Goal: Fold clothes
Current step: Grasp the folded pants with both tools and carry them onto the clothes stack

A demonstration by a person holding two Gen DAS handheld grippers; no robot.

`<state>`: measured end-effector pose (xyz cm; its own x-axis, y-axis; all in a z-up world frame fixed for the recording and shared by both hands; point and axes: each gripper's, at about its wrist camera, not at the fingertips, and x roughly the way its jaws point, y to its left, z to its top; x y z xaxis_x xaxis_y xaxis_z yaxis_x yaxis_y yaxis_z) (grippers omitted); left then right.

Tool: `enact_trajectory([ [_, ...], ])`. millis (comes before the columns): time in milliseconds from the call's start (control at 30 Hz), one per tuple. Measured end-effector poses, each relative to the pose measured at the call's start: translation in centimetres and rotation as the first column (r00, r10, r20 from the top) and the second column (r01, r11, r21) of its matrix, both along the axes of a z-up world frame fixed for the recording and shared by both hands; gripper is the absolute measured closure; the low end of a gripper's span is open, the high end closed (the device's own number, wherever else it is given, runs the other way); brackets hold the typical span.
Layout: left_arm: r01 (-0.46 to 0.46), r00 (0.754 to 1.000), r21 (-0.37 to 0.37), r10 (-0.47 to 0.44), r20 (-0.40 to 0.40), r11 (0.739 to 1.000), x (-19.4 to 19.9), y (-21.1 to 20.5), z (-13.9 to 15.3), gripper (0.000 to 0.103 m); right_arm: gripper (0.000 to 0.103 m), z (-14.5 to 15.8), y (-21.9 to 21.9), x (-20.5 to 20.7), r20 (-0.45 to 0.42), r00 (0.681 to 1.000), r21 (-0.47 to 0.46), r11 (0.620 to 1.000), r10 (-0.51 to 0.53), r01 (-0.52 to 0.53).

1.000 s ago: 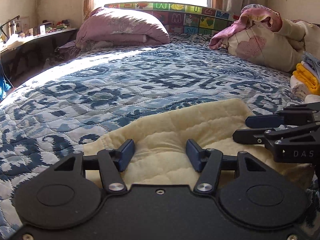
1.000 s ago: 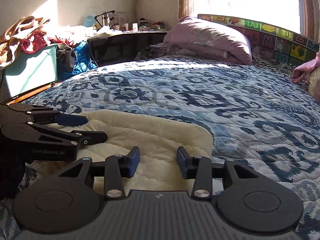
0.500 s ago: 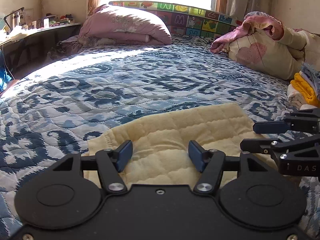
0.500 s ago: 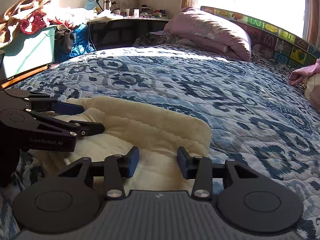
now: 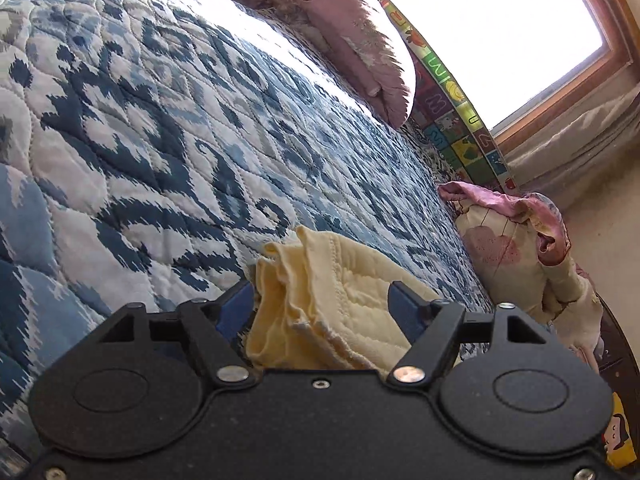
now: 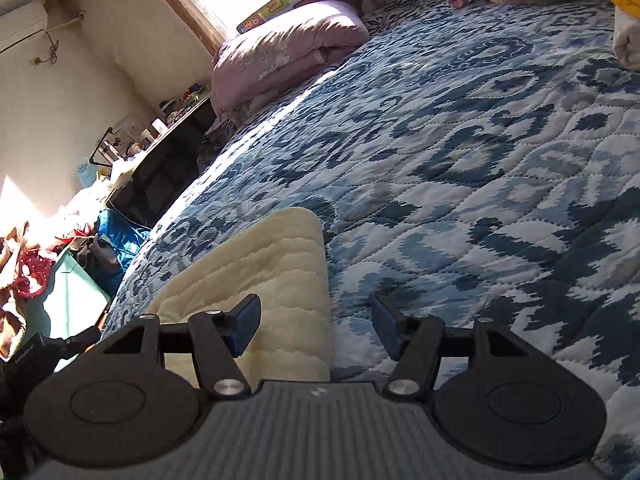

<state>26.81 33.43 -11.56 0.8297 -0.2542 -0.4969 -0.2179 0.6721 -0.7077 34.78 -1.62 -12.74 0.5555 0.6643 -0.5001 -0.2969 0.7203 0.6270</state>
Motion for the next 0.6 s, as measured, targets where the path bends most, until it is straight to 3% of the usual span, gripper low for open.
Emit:
enact_trajectory([
  [200,0.027,0.998,-0.107,-0.032,-0.049,0.994,0.5,0.0,-2.2,0.028,0.038,-2.2,0.1,0.4,-0.07,0.997,0.12,0.993,-0.01,0.018],
  [300,0.039,0.999,-0.09,-0.042,-0.034,0.995,0.8,-0.8,-2.3,0.029,0.037,-3.4,0.2,0.7,-0.106,0.994,0.18,0.983,-0.012,0.031],
  [400,0.055,0.998,-0.066,-0.057,-0.018,0.996,1.5,-2.0,-2.4,0.043,0.046,-3.8,1.1,0.6,-0.113,0.994,0.201,0.979,0.005,0.018],
  [433,0.056,0.998,-0.058,-0.057,-0.014,0.997,1.7,-2.4,-2.4,0.052,0.054,-3.8,1.5,0.6,-0.111,0.994,0.203,0.979,0.012,0.011],
  [467,0.054,0.998,-0.06,-0.054,-0.008,0.997,1.8,-2.7,-2.3,0.062,0.054,-3.8,1.9,0.6,-0.109,0.994,0.205,0.979,0.02,0.003],
  [533,0.057,0.998,-0.061,-0.055,0.028,0.997,1.9,-3.0,-1.5,0.07,0.062,-3.6,2.4,0.5,-0.099,0.995,0.208,0.978,0.023,-0.002],
  [600,0.071,0.995,-0.075,-0.065,0.072,0.995,1.9,-3.4,-0.4,0.072,0.067,-3.3,1.9,0.3,-0.101,0.995,0.242,0.97,0.013,0.012],
])
